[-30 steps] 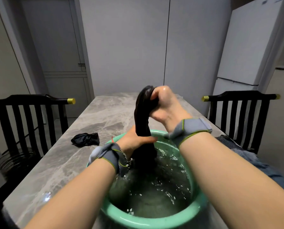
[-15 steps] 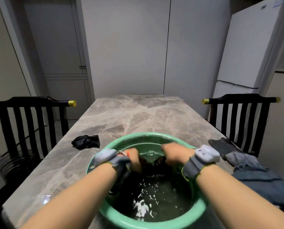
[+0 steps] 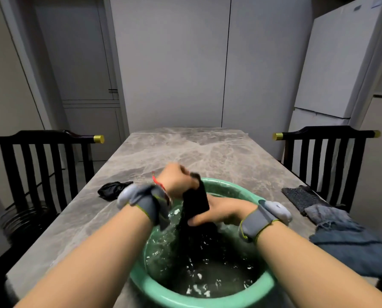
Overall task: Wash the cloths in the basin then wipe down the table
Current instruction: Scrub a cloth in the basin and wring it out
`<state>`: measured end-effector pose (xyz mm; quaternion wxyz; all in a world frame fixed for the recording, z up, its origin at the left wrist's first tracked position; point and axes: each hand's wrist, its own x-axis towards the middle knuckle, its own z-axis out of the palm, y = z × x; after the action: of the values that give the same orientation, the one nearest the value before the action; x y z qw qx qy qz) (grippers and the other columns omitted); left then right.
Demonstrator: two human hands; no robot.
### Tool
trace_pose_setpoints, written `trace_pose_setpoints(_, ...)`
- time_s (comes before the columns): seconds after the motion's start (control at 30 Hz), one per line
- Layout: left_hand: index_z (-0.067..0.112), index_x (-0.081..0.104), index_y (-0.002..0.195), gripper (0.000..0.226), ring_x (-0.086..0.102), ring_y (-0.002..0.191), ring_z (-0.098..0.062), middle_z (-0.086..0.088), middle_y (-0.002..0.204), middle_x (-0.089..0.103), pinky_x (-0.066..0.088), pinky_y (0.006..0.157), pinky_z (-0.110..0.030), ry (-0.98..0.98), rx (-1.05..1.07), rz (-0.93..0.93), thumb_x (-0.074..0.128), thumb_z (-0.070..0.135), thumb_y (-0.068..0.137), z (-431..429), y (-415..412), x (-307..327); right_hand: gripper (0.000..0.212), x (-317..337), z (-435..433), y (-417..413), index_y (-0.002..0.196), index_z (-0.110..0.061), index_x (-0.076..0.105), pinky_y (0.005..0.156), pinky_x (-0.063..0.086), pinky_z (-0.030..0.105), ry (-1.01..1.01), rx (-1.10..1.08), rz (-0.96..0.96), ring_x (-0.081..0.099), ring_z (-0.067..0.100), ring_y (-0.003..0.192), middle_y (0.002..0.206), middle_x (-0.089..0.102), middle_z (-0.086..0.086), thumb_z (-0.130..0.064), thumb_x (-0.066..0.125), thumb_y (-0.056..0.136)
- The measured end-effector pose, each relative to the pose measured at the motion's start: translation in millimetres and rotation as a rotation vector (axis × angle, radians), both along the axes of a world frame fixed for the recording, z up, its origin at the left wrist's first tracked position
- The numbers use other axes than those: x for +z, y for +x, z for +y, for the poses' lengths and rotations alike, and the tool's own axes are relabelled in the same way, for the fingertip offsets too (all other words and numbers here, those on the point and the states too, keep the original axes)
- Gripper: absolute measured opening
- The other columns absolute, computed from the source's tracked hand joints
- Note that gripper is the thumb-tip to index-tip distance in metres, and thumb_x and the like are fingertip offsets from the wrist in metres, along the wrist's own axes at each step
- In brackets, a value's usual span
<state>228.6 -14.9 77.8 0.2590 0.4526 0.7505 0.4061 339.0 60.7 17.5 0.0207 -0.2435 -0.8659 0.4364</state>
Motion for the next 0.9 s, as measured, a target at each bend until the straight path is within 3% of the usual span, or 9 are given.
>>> trace_pose_setpoints(0.1, 0.015, 0.042, 0.06, 0.034, 0.046, 0.047, -0.01, -0.004, 0.058, 0.04, 0.044, 0.045, -0.016, 0.227, 0.002, -0.324, 0.051, -0.008, 0.084, 3, 9, 37, 0.083, 5, -3, -8, 0.141, -0.014, 0.035, 0.111, 0.036, 0.032, -0.075, -0.109, 0.14, 0.042, 0.012, 0.128, 0.139, 0.044, -0.003, -0.023, 0.08, 0.072)
trace_pose_setpoints(0.17, 0.015, 0.042, 0.06, 0.035, 0.046, 0.053, -0.013, -0.004, 0.059, 0.041, 0.047, 0.053, -0.019, 0.274, -0.041, -0.434, 0.048, -0.009, 0.085, 3, 8, 57, 0.034, 14, -10, -10, 0.111, -0.015, 0.058, 0.089, 0.05, 0.043, -0.325, -0.253, 0.304, 0.058, 0.021, 0.101, 0.108, 0.06, 0.007, -0.016, 0.072, 0.08)
trace_pose_setpoints(0.23, 0.015, 0.044, 0.064, 0.033, 0.048, 0.057, -0.015, -0.004, 0.063, 0.043, 0.05, 0.056, -0.022, 0.29, -0.074, -0.495, 0.045, -0.009, 0.085, 0, 5, 68, 0.01, 24, -15, -12, 0.084, -0.014, 0.06, 0.065, 0.046, 0.036, -0.575, -0.362, 0.462, 0.054, 0.021, 0.072, 0.082, 0.057, 0.009, -0.005, 0.063, 0.085)
trace_pose_setpoints(0.43, 0.016, 0.045, 0.075, 0.031, 0.046, 0.065, -0.015, -0.005, 0.074, 0.043, 0.05, 0.055, -0.027, 0.113, 0.032, -0.619, 0.036, -0.01, 0.088, -15, -13, 35, 0.028, 45, -16, -3, 0.068, -0.008, 0.047, 0.061, 0.032, 0.026, -0.848, -0.524, 0.627, 0.046, 0.017, 0.063, 0.069, 0.048, 0.007, 0.012, 0.028, 0.065)
trace_pose_setpoints(0.57, 0.014, 0.052, 0.094, 0.02, 0.049, 0.105, -0.035, -0.013, 0.109, 0.044, 0.041, 0.087, -0.052, -0.073, 0.024, -0.835, 0.048, 0.034, 0.095, -23, 1, -2, 0.032, 51, -32, 0, 0.065, -0.004, 0.052, 0.054, 0.03, 0.023, -0.903, -0.495, 0.709, 0.05, 0.018, 0.047, 0.054, 0.054, 0.008, 0.0, 0.027, 0.047)
trace_pose_setpoints(0.63, 0.019, 0.05, 0.12, 0.058, 0.036, 0.13, -0.041, -0.01, 0.128, 0.042, 0.039, 0.081, -0.064, -0.074, -0.001, -0.982, 0.044, 0.065, 0.085, -14, 2, -19, 0.03, 45, -35, -5, 0.073, -0.002, 0.053, 0.053, 0.028, 0.024, -0.88, -0.49, 0.697, 0.05, 0.022, 0.046, 0.058, 0.052, 0.012, -0.003, 0.034, 0.049)
trace_pose_setpoints(0.7, 0.019, 0.049, 0.128, 0.081, 0.035, 0.132, -0.042, -0.011, 0.133, 0.045, 0.036, 0.079, -0.069, -0.031, 0.023, -1.206, 0.037, 0.08, 0.075, -4, 5, -31, 0.026, 39, -36, -10, 0.085, -0.003, 0.057, 0.06, 0.033, 0.028, -0.842, -0.514, 0.656, 0.049, 0.026, 0.063, 0.075, 0.052, 0.014, -0.008, 0.047, 0.061)
trace_pose_setpoints(0.8, 0.011, 0.062, 0.092, 0.057, 0.066, 0.087, -0.027, -0.016, 0.087, 0.067, 0.05, 0.073, -0.051, 0.008, 0.014, -1.409, 0.038, 0.063, 0.087, 6, 14, -33, 0.022, 29, -34, -14, 0.106, -0.008, 0.058, 0.081, 0.043, 0.03, -0.43, -0.553, 0.395, 0.056, 0.025, 0.093, 0.101, 0.058, 0.012, -0.022, 0.049, 0.091)
trace_pose_setpoints(0.9, 0.008, 0.058, 0.077, 0.038, 0.064, 0.04, -0.018, -0.011, 0.05, 0.065, 0.052, 0.039, -0.024, 0.037, 0.106, -1.278, 0.035, 0.032, 0.094, 14, 15, -36, 0.082, 18, -21, -10, 0.148, -0.011, 0.02, 0.118, 0.014, 0.044, 0.252, -0.526, -0.052, 0.014, 0.025, 0.145, 0.155, 0.021, 0.007, -0.059, 0.043, 0.087)
